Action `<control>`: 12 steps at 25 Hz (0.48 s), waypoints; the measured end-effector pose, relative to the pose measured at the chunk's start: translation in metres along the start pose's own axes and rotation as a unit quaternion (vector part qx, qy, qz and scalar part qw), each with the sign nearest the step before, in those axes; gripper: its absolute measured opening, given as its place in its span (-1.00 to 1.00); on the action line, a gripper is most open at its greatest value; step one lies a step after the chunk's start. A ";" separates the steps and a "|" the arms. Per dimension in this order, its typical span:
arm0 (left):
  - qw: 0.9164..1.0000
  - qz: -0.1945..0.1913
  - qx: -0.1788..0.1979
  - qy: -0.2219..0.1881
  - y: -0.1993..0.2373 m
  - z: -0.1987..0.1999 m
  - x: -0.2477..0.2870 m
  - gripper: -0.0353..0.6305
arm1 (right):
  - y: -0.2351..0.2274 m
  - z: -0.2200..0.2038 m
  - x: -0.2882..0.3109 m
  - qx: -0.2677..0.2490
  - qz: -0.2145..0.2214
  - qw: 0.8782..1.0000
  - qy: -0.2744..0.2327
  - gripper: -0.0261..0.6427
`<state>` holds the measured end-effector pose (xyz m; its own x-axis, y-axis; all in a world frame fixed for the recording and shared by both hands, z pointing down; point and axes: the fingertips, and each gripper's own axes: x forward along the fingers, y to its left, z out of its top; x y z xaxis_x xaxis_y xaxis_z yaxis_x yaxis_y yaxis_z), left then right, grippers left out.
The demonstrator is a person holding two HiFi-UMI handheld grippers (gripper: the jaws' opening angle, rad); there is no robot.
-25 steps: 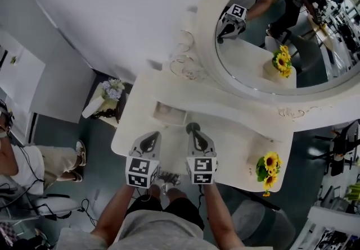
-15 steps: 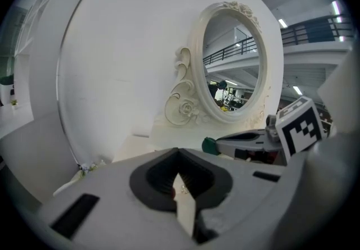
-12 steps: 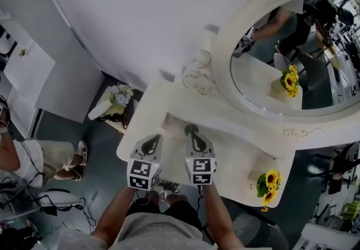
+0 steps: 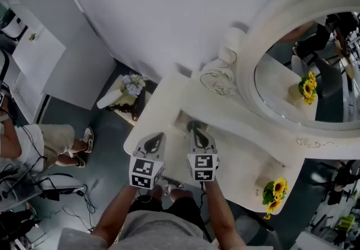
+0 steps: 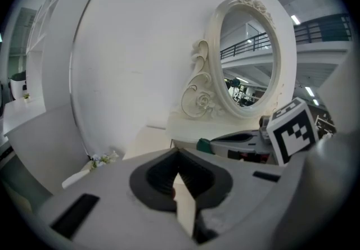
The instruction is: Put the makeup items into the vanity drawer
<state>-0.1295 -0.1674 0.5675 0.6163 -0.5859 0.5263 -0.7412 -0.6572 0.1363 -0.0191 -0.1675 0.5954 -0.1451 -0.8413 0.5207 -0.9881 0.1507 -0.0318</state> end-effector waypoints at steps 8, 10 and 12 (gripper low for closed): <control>1.000 -0.003 0.002 0.008 0.005 -0.003 0.007 -0.89 | 0.002 -0.003 0.008 0.004 0.011 1.000 0.006 -0.87; 1.000 -0.005 0.003 0.009 0.004 -0.003 0.009 -0.89 | 0.003 -0.005 0.009 0.008 0.021 1.000 0.008 -0.81; 1.000 -0.006 0.005 0.009 0.004 -0.002 0.011 -0.89 | 0.003 -0.005 0.010 0.011 0.027 1.000 0.008 -0.55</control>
<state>-0.1266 -0.1756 0.5757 0.6203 -0.5689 0.5400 -0.7309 -0.6690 0.1349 -0.0234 -0.1731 0.6049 -0.1985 -0.8239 0.5308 -0.9796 0.1847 -0.0796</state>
